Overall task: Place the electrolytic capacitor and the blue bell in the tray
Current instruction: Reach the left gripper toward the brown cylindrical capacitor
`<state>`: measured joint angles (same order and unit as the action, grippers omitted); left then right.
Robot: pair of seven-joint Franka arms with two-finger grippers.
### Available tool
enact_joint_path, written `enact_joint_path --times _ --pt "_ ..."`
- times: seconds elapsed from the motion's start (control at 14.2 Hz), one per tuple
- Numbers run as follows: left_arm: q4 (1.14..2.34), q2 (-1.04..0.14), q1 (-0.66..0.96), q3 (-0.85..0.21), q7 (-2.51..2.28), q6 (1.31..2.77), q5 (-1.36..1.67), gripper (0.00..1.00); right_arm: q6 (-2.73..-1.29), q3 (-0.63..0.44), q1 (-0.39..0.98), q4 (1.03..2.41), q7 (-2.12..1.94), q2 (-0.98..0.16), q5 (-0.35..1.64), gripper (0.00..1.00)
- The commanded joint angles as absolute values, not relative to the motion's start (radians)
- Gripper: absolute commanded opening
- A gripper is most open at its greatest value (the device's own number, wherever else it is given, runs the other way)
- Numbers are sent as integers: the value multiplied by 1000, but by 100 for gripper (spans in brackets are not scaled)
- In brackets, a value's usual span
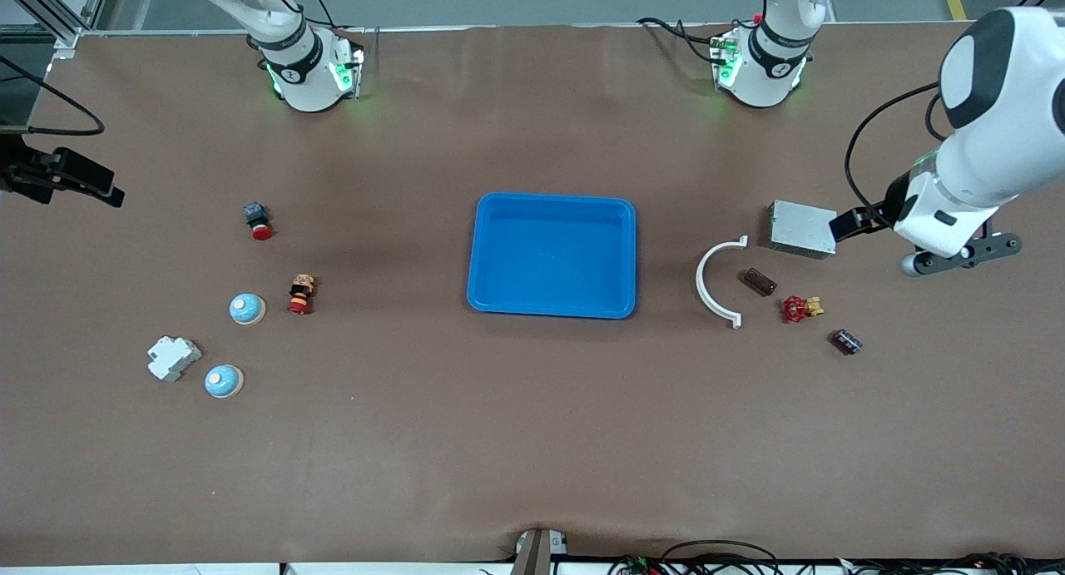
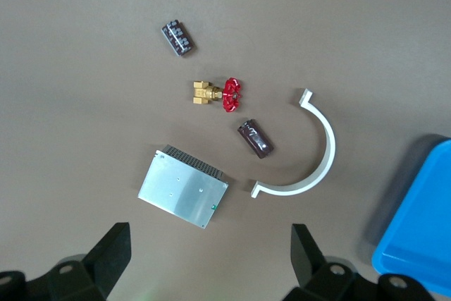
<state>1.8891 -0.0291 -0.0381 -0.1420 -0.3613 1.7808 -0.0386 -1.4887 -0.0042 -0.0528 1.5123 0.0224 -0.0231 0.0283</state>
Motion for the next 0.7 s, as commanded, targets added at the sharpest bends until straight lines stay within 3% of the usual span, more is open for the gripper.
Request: enact_joint_path --times 0.0,0.63 --pt "1976 -1 -41 -146 -469 1836 -20 100 -1497 -3 -57 1528 32 -8 41 100" --pt "2216 -32 -41 -172 -684 2086 -20 100 -1509 -3 -57 1545 34 -8 41 100"
